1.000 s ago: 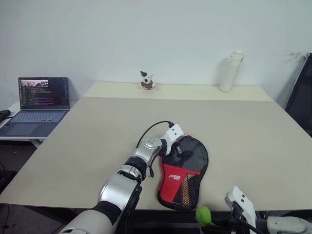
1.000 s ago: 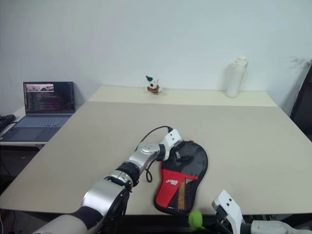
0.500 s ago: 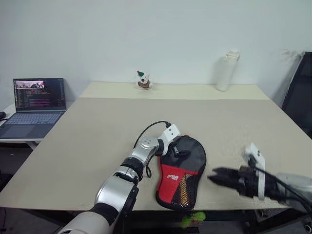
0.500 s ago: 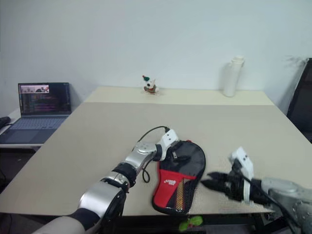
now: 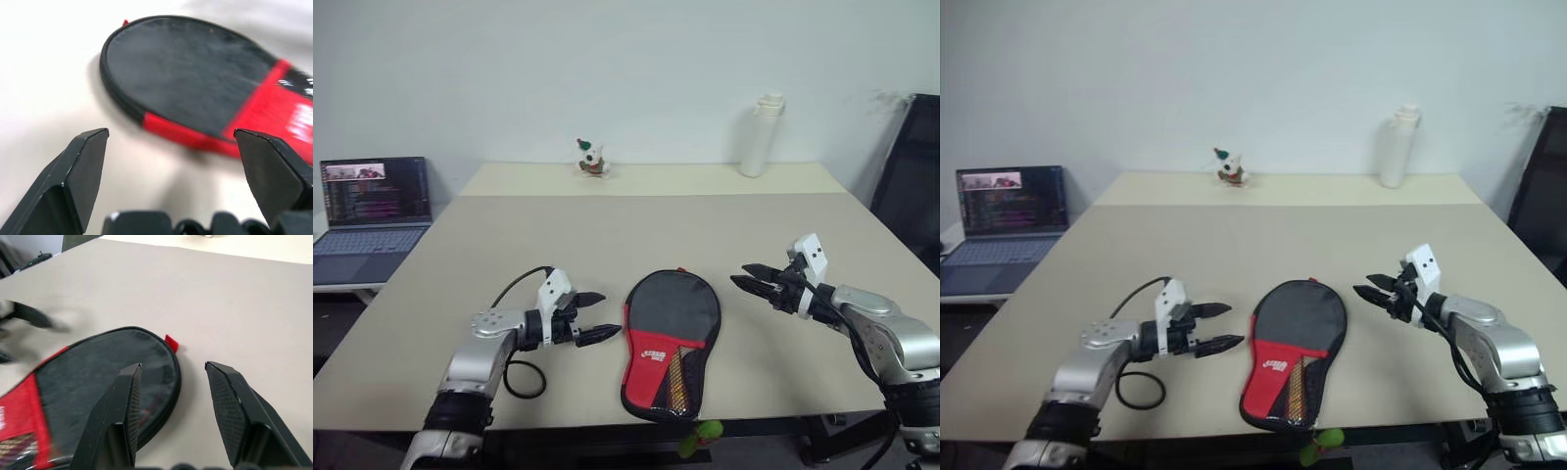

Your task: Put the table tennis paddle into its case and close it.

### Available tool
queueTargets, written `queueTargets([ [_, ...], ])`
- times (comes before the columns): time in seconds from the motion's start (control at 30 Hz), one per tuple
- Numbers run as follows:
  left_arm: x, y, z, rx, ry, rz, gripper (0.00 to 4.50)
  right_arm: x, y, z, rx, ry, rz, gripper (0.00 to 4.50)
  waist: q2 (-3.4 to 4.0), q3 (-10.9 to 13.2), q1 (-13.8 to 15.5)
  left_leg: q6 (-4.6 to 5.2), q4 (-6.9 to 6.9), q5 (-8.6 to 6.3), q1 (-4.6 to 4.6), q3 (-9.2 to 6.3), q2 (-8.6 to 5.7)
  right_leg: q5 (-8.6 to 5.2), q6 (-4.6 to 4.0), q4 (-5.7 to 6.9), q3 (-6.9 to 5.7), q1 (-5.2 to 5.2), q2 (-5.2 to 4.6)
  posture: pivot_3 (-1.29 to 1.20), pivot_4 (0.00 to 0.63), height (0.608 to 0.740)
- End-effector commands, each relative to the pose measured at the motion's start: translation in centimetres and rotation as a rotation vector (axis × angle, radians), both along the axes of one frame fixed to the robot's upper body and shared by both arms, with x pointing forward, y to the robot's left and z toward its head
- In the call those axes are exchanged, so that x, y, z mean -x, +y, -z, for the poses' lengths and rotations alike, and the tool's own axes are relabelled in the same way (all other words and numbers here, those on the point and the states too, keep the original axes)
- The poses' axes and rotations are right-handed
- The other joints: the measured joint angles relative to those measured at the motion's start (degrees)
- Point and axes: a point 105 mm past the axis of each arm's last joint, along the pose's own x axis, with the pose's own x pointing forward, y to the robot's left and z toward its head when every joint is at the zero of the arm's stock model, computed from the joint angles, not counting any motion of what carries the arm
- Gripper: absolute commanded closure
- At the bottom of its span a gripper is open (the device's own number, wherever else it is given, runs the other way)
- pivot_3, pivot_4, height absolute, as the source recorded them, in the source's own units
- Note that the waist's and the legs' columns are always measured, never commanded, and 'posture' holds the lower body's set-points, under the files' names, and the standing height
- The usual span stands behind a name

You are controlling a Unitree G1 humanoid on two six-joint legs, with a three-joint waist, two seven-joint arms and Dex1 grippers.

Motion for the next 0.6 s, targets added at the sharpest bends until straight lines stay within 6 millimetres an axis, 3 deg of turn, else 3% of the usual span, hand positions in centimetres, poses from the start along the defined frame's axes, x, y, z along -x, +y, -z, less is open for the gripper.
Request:
queueTargets([
  [0.03,1.0,-0.3,-2.9,0.034,-0.096,-0.03,0.0,-1.1,-0.7,-1.0,0.034,-0.074,-0.039,2.27,0.03,0.0,0.5,0.0,0.01,0.0,0.0,0.05,-0.05,0.03,0.06,-0.02,0.05,0.0,-0.05,0.0,0.15,0.74],
  [0.23,2.7,0.4,-2.8,0.009,-0.128,-0.113,0.0,-2.4,-2.8,-1.4,0.081,-0.072,-0.047,2.27,0.04,0.0,0.6,0.0,0.0,0.0,0.07,0.34,-0.03,0.18,0.11,-0.11,0.32,-0.02,-0.04,0.0,0.15,0.74],
  [0.37,2.4,0.2,-2.8,-0.015,-0.15,-0.134,0.0,-2.8,-5.0,-2.4,0.102,-0.072,-0.012,2.27,0.07,0.0,0.9,0.0,-0.02,0.01,0.06,0.32,0.01,0.31,-0.13,-0.1,0.29,-0.04,0.01,0.0,0.15,0.74],
  [0.6,1.7,0.9,-2.0,-0.015,-0.157,-0.186,0.0,-2.7,-5.0,-2.3,0.123,-0.067,0.017,2.27,0.08,0.0,0.6,0.0,-0.02,0.0,0.1,0.44,0.05,0.34,-0.17,-0.1,0.39,-0.05,0.06,0.0,0.15,0.74],
])
